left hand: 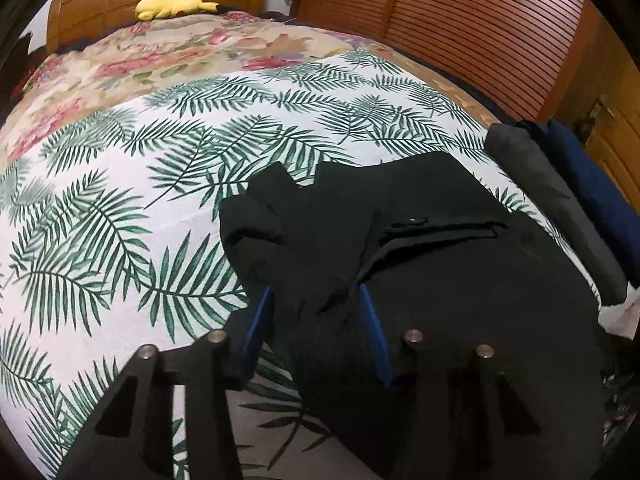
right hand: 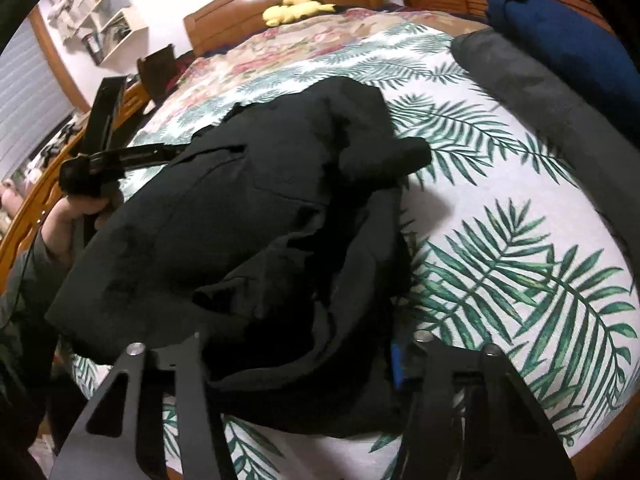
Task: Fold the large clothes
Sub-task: 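Lift the coat bundle with both grippers and carry it toward the clothes stack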
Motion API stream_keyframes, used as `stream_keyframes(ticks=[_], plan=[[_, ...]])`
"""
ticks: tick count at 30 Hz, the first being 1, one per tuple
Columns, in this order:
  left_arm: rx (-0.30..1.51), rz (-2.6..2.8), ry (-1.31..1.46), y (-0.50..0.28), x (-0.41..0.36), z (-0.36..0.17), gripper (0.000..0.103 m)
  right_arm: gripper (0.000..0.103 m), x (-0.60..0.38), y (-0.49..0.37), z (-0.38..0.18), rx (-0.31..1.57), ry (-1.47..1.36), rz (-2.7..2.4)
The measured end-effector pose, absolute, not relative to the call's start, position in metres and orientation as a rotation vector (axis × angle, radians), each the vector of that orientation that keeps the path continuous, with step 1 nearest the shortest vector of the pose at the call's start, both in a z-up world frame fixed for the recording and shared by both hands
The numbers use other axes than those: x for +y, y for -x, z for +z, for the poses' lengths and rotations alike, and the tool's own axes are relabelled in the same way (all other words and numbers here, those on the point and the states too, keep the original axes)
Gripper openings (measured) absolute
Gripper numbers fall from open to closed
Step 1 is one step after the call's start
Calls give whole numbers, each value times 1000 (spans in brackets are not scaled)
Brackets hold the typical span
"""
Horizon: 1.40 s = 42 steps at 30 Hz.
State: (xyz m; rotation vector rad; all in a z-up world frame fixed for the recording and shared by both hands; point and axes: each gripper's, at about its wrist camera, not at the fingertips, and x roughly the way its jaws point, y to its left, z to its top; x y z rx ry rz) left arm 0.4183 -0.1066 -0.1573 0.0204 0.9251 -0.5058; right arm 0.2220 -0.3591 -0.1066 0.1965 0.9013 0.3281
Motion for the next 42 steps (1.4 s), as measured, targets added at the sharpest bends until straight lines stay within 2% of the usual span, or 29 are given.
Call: stream_keyframes(ticks=[4,7,12,26,42], plan=[[909,-507,-56,-412,-112,-151,19,27,-364,-215,-99,828,-215,331],[876,-476,-95,-404,-118,-141,14,20,-362,-212,-87,779,-176,333],[800,-432,-167,-384,-130,-121,11,17,-369,-216,-64,725,-146,321],[685,-417,-182,-363,-177,-76,8,15,-400,-221,-6,572,16,305],[448,-541,-112,-379,-356,69,8,14,-531,-209,115,377,109,139]])
